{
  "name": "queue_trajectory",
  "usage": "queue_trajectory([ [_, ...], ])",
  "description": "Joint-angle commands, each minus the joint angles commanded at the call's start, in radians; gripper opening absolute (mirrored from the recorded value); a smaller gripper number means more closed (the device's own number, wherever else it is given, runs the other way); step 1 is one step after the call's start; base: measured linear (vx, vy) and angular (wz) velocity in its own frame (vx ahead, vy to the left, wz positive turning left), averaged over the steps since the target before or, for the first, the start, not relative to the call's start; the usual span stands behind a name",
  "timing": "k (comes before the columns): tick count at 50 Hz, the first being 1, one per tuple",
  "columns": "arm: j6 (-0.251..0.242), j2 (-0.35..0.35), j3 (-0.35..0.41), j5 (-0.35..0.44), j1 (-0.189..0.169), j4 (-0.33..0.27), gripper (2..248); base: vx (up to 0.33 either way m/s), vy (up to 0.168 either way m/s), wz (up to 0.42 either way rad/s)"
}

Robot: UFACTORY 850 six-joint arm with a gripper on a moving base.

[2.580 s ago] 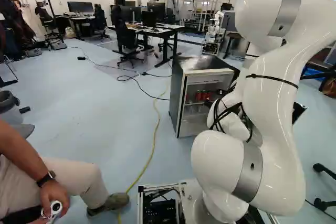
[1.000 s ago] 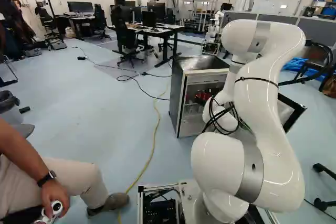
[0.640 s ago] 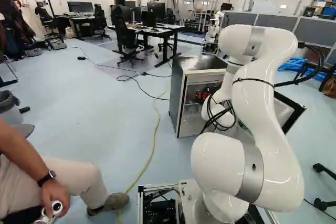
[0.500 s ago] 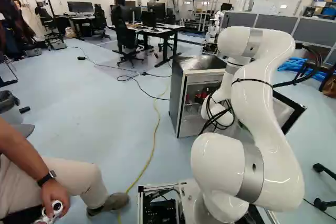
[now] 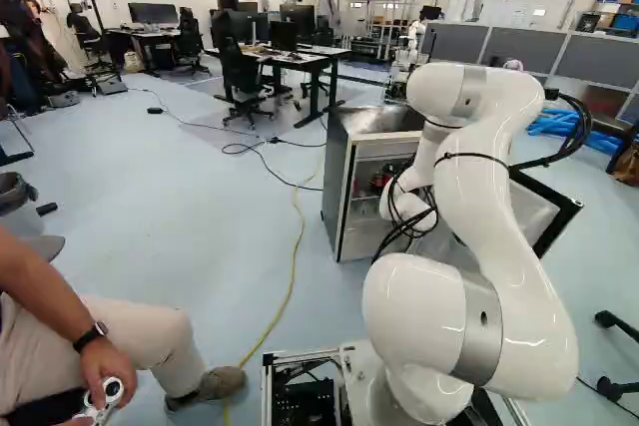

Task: Grab a drink from the fridge

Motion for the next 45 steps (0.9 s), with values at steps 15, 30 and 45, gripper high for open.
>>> queue_trajectory([
  [15, 0.0, -0.037, -0.067, -0.054, 0.012, 0.011, 247, 0.0, 0.0, 0.0],
  [30, 0.0, -0.062, -0.113, -0.112, 0.019, 0.022, 247, 0.0, 0.0, 0.0],
  [45, 0.0, -0.084, -0.153, -0.157, 0.026, 0.027, 247, 0.0, 0.0, 0.0],
])
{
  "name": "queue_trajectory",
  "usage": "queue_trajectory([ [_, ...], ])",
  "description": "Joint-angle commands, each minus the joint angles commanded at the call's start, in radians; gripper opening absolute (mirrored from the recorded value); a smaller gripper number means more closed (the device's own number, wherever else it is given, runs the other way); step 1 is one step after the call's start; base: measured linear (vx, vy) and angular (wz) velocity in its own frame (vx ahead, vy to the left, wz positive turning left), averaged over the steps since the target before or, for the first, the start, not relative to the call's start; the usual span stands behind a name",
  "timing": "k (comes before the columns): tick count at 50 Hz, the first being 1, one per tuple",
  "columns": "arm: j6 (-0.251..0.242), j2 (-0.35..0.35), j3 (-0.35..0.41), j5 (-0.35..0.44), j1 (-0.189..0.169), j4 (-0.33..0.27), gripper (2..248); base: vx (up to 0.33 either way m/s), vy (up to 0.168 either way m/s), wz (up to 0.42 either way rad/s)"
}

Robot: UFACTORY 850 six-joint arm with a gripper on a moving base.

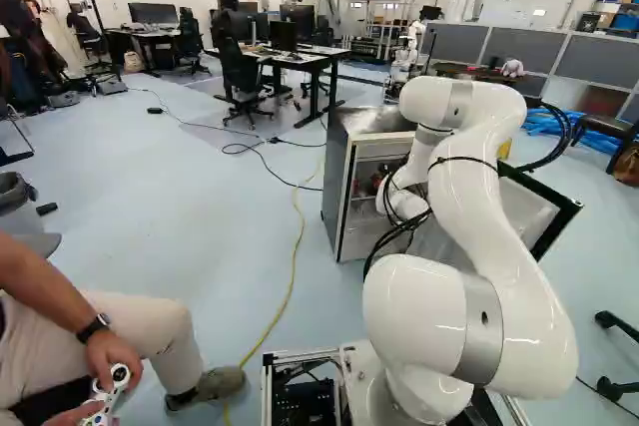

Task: Grab a drink from the fridge

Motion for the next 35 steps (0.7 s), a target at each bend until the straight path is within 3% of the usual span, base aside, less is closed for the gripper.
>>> queue_trajectory([
  [35, 0.0, -0.046, -0.084, -0.007, 0.016, 0.0, 247, 0.0, 0.0, 0.0],
])
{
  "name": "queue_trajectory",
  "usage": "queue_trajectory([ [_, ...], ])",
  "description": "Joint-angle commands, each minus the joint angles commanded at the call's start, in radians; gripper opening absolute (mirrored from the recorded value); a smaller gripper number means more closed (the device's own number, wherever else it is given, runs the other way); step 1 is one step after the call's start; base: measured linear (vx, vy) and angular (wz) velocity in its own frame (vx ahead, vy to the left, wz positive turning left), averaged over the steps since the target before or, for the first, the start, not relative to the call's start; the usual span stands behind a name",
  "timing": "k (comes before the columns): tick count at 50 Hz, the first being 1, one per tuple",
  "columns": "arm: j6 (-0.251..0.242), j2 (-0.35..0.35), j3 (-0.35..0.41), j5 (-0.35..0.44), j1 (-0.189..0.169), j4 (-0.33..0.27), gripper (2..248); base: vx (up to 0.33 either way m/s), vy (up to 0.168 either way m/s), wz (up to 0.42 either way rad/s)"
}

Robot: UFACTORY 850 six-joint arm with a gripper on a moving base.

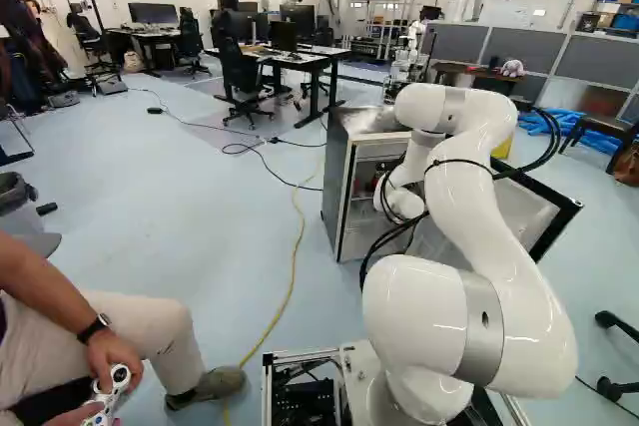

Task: Grab a drink from the fridge

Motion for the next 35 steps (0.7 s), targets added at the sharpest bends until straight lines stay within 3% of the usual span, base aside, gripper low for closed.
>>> queue_trajectory([
  [24, 0.0, -0.006, -0.011, -0.036, 0.002, 0.007, 247, 0.0, 0.0, 0.0],
  [25, 0.0, -0.006, -0.011, -0.036, 0.002, 0.007, 238, 0.0, 0.0, 0.0],
  [30, 0.0, -0.006, -0.011, -0.036, 0.002, 0.007, 238, 0.0, 0.0, 0.0],
  [31, 0.0, -0.006, -0.011, -0.036, 0.002, 0.007, 225, 0.0, 0.0, 0.0],
  [35, 0.0, -0.006, -0.011, -0.036, 0.002, 0.007, 225, 0.0, 0.0, 0.0],
])
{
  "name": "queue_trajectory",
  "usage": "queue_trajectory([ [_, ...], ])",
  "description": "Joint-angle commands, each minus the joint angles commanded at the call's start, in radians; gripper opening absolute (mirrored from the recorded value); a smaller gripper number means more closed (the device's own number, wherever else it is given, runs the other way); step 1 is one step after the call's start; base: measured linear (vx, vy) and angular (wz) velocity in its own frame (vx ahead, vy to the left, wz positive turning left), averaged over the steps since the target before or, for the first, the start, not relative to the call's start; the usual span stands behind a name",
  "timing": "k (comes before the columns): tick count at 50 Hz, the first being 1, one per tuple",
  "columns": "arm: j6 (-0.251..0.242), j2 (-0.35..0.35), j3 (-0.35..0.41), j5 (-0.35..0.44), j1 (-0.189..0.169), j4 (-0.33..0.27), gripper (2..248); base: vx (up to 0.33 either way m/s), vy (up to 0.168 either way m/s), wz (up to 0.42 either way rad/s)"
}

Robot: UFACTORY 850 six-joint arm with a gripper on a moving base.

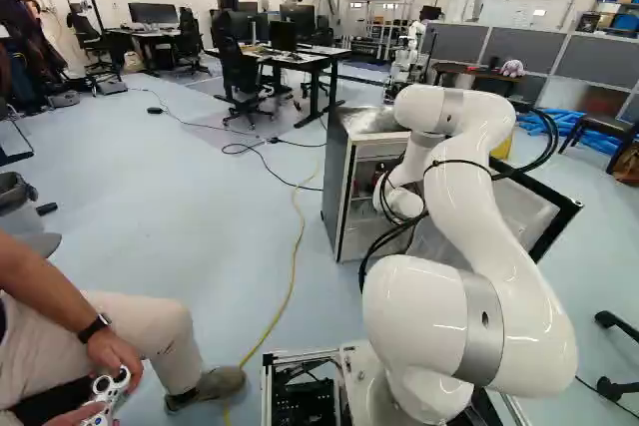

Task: Grab a drink from the fridge

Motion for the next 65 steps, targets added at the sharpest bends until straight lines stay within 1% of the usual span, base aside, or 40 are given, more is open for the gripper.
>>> queue_trajectory([
  [1, 0.0, 0.0, 0.0, 0.0, 0.0, 0.0, 213, 0.0, 0.0, 0.0],
  [5, 0.0, 0.0, 0.0, 0.0, 0.0, 0.0, 213, 0.0, 0.0, 0.0],
  [6, 0.0, 0.0, 0.0, 0.0, 0.0, 0.0, 201, 0.0, 0.0, 0.0],
  [10, 0.0, 0.0, 0.0, 0.0, 0.0, 0.0, 201, 0.0, 0.0, 0.0],
  [11, 0.0, 0.0, 0.0, 0.0, 0.0, 0.0, 189, 0.0, 0.0, 0.0],
  [16, 0.0, 0.0, 0.0, 0.0, 0.0, 0.0, 189, 0.0, 0.0, 0.0],
  [17, 0.0, 0.0, 0.0, 0.0, 0.0, 0.0, 177, 0.0, 0.0, 0.0],
  [21, 0.0, 0.0, 0.0, 0.0, 0.0, 0.0, 177, 0.0, 0.0, 0.0],
  [22, 0.0, 0.0, 0.0, 0.0, 0.0, 0.0, 173, 0.0, 0.0, 0.0],
  [42, 0.0, 0.0, 0.0, 0.0, 0.0, 0.0, 175, 0.0, 0.0, 0.0],
  [43, 0.0, 0.0, 0.0, 0.0, 0.0, 0.0, 164, 0.0, 0.0, 0.0],
  [47, 0.0, 0.0, 0.0, 0.0, 0.0, 0.0, 164, 0.0, 0.0, 0.0],
  [48, 0.0, 0.0, 0.0, 0.0, 0.0, 0.0, 151, 0.0, 0.0, 0.0],
  [65, 0.0, 0.0, 0.0, 0.0, 0.0, 0.0, 151, 0.0, 0.0, 0.0],
])
